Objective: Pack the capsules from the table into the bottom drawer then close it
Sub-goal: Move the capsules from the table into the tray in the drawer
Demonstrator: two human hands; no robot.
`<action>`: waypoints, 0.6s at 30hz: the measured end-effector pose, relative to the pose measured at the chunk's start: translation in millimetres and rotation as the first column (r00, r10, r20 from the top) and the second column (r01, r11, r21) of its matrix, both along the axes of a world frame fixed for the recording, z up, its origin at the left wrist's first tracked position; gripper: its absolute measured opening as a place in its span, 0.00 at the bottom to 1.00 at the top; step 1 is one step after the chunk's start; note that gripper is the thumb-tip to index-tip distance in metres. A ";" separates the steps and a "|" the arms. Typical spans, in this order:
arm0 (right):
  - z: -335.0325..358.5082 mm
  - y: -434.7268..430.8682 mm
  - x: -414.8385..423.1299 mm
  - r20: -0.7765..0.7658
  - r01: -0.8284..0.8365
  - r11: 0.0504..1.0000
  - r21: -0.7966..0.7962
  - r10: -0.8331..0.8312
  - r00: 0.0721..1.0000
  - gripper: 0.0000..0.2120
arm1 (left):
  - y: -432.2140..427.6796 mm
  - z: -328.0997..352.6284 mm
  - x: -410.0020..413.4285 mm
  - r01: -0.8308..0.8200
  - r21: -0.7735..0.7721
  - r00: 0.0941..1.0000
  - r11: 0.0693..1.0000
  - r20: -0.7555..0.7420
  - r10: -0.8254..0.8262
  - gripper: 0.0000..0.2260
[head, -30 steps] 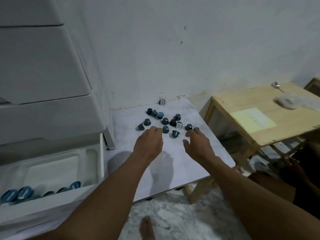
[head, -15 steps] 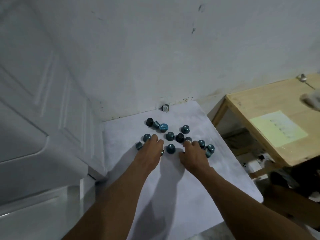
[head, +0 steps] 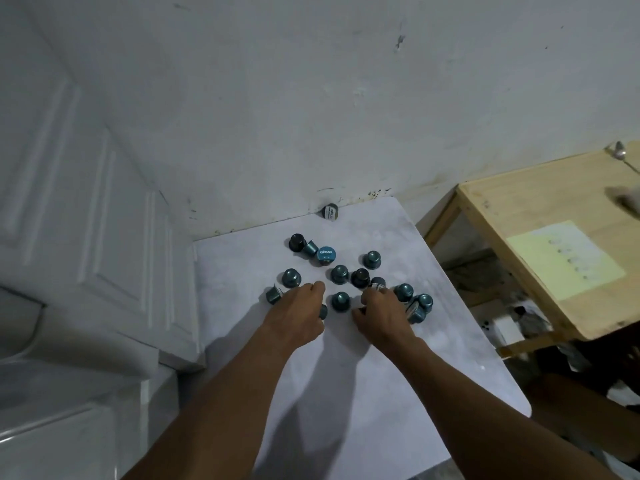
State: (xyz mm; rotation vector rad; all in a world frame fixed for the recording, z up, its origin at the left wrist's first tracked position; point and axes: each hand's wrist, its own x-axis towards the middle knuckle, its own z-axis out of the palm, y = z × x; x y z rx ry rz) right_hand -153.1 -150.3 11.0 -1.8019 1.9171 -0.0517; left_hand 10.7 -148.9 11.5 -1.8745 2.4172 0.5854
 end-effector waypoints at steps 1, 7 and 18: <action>0.3 0.2 -0.3 0.001 -0.007 1.000 0.006 0.007 1.000 0.08 | 1.3 0.7 -0.1 -0.005 0.006 1.000 1.000 0.000 0.005 0.10; 10.9 7.9 -6.0 0.025 -0.025 1.000 0.015 0.025 0.999 0.17 | 11.5 16.1 -3.4 -0.068 -0.032 0.995 0.997 -0.076 0.066 0.12; 62.1 60.0 -21.4 0.207 -0.141 0.949 -0.281 0.204 0.957 0.22 | 75.3 54.3 -10.2 -0.316 -0.196 0.889 0.928 -0.403 0.218 0.22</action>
